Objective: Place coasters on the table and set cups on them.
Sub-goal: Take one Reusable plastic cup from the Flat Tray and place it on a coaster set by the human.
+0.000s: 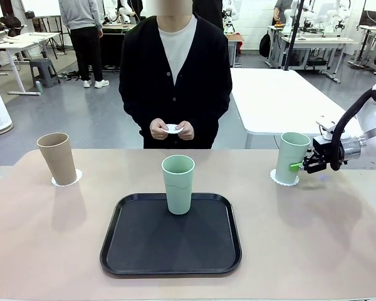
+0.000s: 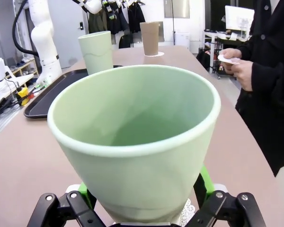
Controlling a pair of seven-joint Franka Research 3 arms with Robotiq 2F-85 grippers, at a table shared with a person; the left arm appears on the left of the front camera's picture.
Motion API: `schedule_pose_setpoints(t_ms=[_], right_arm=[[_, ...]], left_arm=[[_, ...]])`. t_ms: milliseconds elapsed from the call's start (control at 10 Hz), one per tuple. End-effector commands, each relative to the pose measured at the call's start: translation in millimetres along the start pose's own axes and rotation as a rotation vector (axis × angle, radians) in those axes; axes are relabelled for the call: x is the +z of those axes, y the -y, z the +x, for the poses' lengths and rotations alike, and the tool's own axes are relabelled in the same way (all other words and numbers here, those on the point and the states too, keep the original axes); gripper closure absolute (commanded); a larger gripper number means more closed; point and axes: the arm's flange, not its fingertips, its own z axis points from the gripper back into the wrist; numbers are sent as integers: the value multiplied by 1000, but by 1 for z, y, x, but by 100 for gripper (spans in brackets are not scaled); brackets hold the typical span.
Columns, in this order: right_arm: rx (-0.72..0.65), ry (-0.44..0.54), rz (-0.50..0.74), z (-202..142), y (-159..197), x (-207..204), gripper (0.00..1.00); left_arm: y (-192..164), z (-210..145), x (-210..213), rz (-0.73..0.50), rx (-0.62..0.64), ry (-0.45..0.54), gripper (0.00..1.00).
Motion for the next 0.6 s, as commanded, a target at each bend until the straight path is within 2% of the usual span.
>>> schedule_pose_setpoints(t_ms=[0,500], right_arm=[[-30,-63,21,1,5,3,0],[-49,-126,19,1,3,10,0]], left_arm=[[2,0,1,3,-5,6,0],[2,0,1,3,-5,6,0]])
